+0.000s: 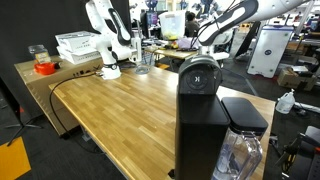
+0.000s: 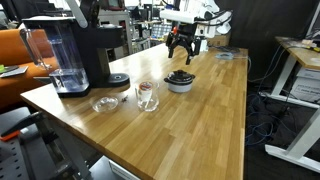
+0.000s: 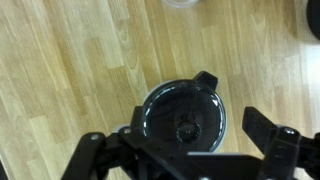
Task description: Put the black lid on the gray bowl
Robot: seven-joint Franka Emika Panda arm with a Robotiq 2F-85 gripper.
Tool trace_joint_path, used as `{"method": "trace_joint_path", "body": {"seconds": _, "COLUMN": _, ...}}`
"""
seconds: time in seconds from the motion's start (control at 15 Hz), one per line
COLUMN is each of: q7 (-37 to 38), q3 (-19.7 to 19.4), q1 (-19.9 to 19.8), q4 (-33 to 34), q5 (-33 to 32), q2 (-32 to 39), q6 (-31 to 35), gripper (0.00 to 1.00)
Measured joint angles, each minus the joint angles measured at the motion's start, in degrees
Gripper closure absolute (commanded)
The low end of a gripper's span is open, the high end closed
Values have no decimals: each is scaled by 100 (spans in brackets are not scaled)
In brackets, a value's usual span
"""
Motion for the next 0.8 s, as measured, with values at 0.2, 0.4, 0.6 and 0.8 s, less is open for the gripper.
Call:
{"method": "trace_joint_path", "body": {"seconds": 0.2, "q7": -232, "q3": -139, "q1": -235, "q4": -986, "q5": -2, "q2": -753, "q6": 34, "gripper": 0}}
{"method": "trace_joint_path", "body": {"seconds": 0.4, "q7": -664, "q3": -362, "q1": -503, "q4": -2080, "q5": -7, "q2": -1539, "q6": 23, "gripper": 0}}
{"method": "trace_joint_path", "body": {"seconds": 0.6, "q7": -1016, "q3": -467, "q1": -729, "q4": -3010, "q5": 22, "q2": -2226, "q6": -9, "gripper": 0}}
{"method": "trace_joint_path", "body": {"seconds": 0.8, "q7": -1018, "q3": -412, "q1": -682, "q4": -3105, "q5": 40, "q2": -2317, "q6": 10, "gripper": 0}}
